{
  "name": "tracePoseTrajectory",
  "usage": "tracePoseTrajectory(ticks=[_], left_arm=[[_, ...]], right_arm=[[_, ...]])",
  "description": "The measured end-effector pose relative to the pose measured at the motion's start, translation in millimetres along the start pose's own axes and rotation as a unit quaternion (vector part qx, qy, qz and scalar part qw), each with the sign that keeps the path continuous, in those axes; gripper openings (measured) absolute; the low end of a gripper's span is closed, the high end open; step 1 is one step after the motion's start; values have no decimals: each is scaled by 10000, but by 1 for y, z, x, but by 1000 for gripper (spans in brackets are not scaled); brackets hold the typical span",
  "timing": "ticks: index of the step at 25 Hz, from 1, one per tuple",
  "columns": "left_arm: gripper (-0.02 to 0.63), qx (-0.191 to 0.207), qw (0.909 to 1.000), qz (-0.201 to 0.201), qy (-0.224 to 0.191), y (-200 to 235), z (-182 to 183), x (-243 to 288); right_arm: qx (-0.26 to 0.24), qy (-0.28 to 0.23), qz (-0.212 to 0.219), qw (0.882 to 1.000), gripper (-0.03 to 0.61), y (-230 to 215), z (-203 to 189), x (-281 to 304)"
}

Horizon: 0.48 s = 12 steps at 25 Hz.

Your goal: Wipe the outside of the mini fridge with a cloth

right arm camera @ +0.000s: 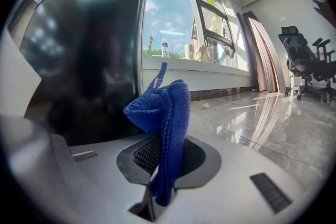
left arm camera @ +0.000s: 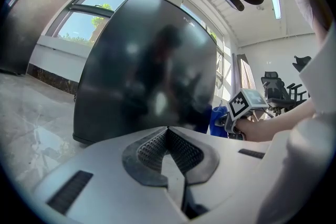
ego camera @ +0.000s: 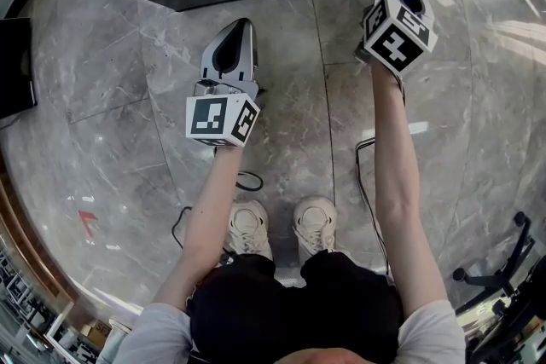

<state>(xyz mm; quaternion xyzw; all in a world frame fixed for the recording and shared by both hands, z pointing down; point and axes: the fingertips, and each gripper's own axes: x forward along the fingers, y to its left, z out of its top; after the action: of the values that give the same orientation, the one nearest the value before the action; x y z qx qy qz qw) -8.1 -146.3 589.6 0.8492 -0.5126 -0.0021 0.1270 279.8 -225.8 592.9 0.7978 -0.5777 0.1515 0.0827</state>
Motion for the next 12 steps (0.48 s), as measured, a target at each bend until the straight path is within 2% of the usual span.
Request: tracePoseTrajectory(ticks=[6, 9, 12], left_arm=[[5, -41, 9996, -41, -291, -6, 33, -6], [5, 80, 9994, -35, -324, -4, 47, -12], [5, 44, 9992, 161, -376, 7, 57, -17]], right_arm=[[-437, -52, 447, 9980, 72, 22, 5, -34], [-457, -164, 773, 9958, 72, 42, 14, -55], [-409, -286, 1151, 9921, 72, 68, 21, -74]])
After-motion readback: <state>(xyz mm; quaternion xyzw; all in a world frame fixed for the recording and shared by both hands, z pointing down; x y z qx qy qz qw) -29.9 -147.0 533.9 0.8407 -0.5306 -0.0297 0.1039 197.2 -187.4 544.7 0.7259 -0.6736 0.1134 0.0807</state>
